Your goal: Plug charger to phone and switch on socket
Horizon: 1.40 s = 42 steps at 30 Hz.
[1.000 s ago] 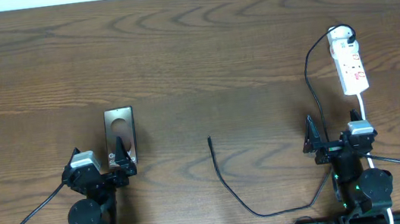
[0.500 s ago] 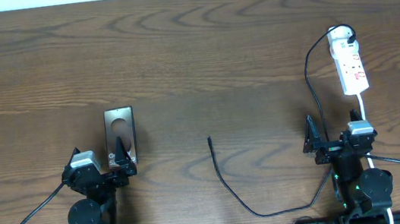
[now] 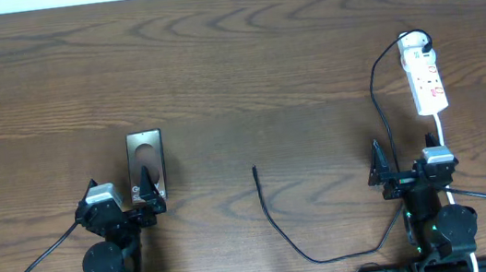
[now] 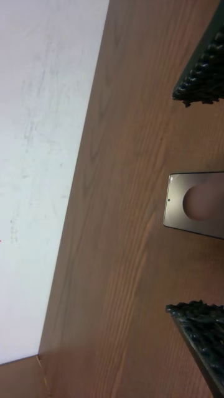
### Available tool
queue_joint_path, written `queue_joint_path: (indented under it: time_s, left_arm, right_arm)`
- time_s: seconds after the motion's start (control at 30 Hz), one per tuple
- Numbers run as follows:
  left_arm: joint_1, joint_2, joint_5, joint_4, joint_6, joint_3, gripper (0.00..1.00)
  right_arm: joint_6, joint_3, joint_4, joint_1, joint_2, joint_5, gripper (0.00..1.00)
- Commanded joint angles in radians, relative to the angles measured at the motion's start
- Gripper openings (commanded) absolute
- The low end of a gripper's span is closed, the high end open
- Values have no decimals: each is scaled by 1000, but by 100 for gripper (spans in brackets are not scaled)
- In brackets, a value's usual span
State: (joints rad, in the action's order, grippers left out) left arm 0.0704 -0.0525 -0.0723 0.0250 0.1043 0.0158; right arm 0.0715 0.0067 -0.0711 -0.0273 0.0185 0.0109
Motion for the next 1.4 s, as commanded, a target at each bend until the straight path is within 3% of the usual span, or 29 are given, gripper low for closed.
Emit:
queue_joint_path:
  time_s: [0.0, 1.1, 1.37]
  left_arm:
    - [2, -1, -21, 41, 5, -11, 98]
    - [2, -1, -42, 38, 5, -8, 98]
    - [2, -71, -74, 70, -50, 110, 98]
  right_arm:
    - [-9, -1, -4, 7, 1, -2, 99]
    - [-9, -1, -4, 7, 1, -2, 99]
    - [-9, -1, -4, 7, 1, -2, 99]
